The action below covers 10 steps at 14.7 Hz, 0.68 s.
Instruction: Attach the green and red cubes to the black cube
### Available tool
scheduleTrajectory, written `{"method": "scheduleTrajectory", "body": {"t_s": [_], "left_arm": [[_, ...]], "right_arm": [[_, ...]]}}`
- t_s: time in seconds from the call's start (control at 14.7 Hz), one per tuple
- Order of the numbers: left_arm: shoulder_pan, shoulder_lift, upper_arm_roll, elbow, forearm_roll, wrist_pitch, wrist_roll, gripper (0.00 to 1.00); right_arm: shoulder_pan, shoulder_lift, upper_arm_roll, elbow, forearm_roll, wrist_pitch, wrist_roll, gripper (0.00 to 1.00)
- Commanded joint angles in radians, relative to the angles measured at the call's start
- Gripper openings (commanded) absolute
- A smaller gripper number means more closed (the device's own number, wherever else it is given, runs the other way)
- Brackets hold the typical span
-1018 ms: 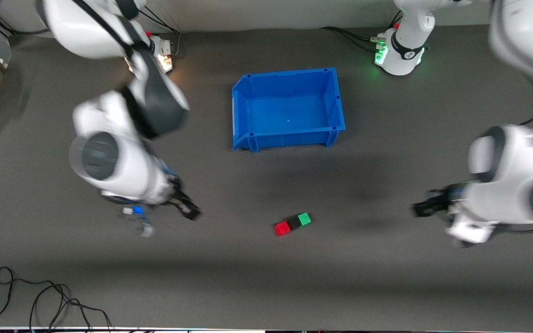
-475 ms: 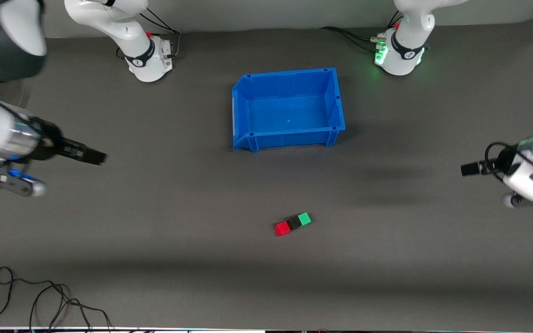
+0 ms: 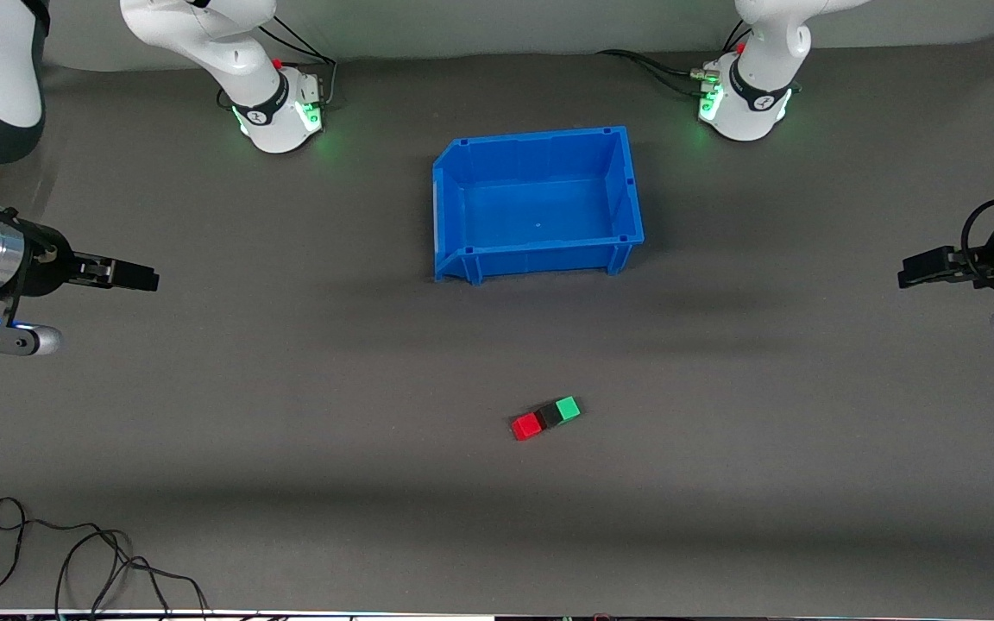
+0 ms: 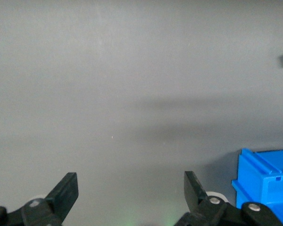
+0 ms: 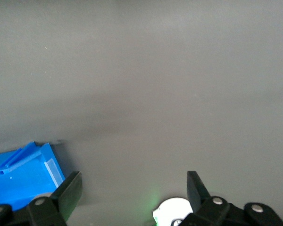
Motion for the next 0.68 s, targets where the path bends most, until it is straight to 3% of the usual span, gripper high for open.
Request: {"method": "scheduleTrajectory", "body": {"t_s": [0.0,0.2,0.41,0.61], "left_arm": [[0.005,-0.064,-0.007,-0.049,-0.01,0.036,0.002,1.0],[0.008,-0.214,-0.005,-0.253,-0.01,0.143,0.004,1.0],[0.007,-0.187,-0.004,-0.183,-0.012,0.102,0.016,1.0],[0.013,-0.185,-0.004,-0.182,-0.012,0.095,0.014,1.0]], "right_arm": [[0.019,-0.183,-0.004,-0.259,-0.026,0.16,-0.027,0.99],[0.019,-0.186,-0.004,-0.264,-0.028,0.165,-0.029,0.99],[0.018,-0.185,-0.002,-0.264,-0.028,0.168,-0.032,0.99],[0.018,-0.185,-0.002,-0.264,-0.028,0.168,-0.032,0.99]]}}
